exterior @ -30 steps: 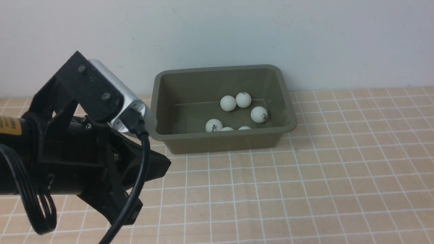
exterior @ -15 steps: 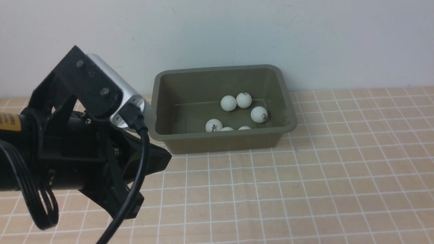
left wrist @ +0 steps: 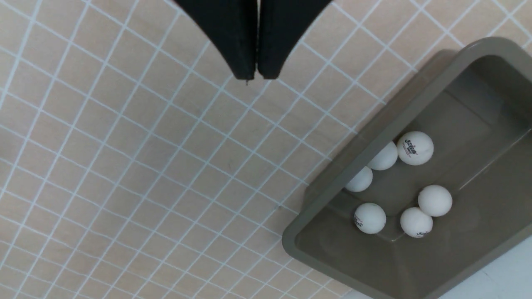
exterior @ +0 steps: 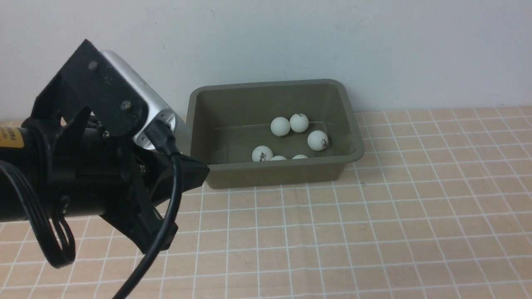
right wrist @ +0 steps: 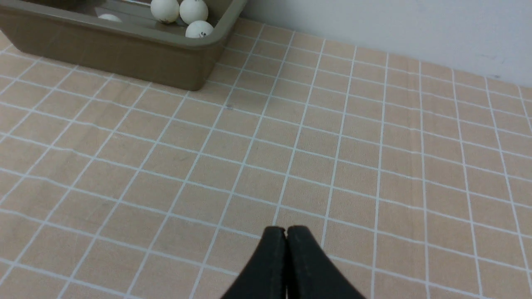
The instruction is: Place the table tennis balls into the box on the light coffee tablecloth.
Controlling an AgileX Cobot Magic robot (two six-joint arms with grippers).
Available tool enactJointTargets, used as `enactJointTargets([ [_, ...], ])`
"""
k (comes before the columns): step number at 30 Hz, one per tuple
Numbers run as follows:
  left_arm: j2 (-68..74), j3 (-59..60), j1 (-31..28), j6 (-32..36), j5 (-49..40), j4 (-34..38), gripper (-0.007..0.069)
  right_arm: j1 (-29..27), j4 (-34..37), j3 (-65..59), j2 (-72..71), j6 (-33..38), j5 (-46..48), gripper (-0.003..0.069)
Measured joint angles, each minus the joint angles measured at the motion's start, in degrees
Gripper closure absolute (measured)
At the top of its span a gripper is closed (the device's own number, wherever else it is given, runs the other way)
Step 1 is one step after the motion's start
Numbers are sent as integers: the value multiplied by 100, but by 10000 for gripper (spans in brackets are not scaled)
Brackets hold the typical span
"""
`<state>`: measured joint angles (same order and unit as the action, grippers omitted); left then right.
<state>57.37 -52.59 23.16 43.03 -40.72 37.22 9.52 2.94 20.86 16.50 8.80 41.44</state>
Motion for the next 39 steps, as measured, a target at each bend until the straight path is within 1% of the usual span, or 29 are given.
enactJointTargets([
  [5,0,0,0,0,11,385,669,0,0,0,0,0,24,670],
  [11,0,0,0,-6,36,461,669,0,0,-2,0,0,24,670],
  [14,5,0,0,-6,331,542,669,0,-1,-7,0,0,26,670],
  [20,5,0,0,6,721,572,669,0,-1,-7,0,0,26,670],
  [24,5,0,0,219,870,336,669,0,-1,-7,0,0,26,670],
  [26,-7,4,-13,262,1250,163,669,0,-1,-7,0,0,26,670],
  [29,-71,4,-55,257,2199,187,669,0,-1,-7,0,0,26,670],
  [30,-80,4,-55,257,2311,194,669,0,-1,-7,0,0,26,670],
  [31,-194,4,-82,277,2595,193,669,0,-1,-7,0,0,26,670],
  [32,-250,4,-104,328,2666,193,669,0,-1,-7,0,0,26,670],
  [35,-613,18,-306,520,2660,180,669,0,-1,-7,0,0,26,670],
  [39,-1300,270,-871,585,2458,233,669,0,1,-7,0,0,26,670],
])
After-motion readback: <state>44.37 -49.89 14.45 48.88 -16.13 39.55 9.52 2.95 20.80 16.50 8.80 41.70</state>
